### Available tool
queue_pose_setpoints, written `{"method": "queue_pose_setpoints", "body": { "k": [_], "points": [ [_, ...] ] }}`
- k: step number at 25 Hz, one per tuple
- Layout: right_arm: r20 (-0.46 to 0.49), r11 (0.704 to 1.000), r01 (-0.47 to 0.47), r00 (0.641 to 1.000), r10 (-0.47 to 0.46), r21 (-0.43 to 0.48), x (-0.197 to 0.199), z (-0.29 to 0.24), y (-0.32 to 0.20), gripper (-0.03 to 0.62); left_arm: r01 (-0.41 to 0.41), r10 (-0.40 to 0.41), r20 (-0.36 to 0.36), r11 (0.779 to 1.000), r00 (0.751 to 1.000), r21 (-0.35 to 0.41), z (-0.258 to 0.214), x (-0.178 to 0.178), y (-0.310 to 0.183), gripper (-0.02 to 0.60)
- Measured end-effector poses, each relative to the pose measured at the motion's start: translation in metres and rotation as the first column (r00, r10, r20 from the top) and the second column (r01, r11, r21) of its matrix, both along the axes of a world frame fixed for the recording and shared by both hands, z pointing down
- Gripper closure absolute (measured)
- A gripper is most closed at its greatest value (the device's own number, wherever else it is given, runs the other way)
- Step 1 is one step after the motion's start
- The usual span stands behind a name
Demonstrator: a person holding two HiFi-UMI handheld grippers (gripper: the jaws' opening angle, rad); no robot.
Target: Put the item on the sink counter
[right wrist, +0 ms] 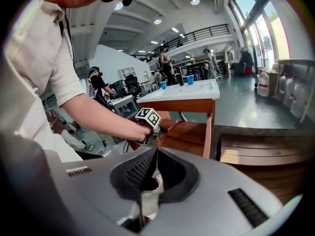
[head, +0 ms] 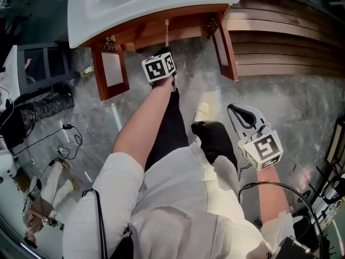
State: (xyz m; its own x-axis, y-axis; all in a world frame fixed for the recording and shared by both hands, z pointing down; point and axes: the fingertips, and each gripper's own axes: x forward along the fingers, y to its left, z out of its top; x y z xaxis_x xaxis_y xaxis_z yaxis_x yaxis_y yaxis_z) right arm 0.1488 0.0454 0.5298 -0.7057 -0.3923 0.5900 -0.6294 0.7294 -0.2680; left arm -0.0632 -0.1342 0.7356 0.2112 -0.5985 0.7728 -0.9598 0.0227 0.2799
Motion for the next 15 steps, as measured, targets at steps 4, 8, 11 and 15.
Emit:
{"method": "queue_pose_setpoints", "body": {
  "k": [4,8,11,15],
  "points": [
    [-0.005,1.000,-0.011,1.000,0.011,-0.001,-0.004,0.028,-0.011,0.588,0.012,-0.012,-0.012,1.000,1.000,0.008,0.037,0.000,-0.034,0.532],
    [-0.014,1.000,-0.021,1.000,0.021,0.004,-0.009,0.053,-0.027,0.588,0.036,-0.035,-0.031,0.999,0.999,0.008,0.074,-0.002,-0.072,0.532],
    [-0.011,1.000,-0.023,1.000,0.024,0.012,-0.016,0.071,-0.037,0.588,0.044,-0.043,-0.032,0.999,0.999,0.020,0.095,-0.005,-0.102,0.532],
    [-0.037,0.999,0.020,0.999,-0.019,0.036,-0.030,0.095,-0.039,0.588,0.036,-0.035,-0.037,0.999,0.999,0.039,0.120,-0.005,-0.133,0.532]
  ]
}}
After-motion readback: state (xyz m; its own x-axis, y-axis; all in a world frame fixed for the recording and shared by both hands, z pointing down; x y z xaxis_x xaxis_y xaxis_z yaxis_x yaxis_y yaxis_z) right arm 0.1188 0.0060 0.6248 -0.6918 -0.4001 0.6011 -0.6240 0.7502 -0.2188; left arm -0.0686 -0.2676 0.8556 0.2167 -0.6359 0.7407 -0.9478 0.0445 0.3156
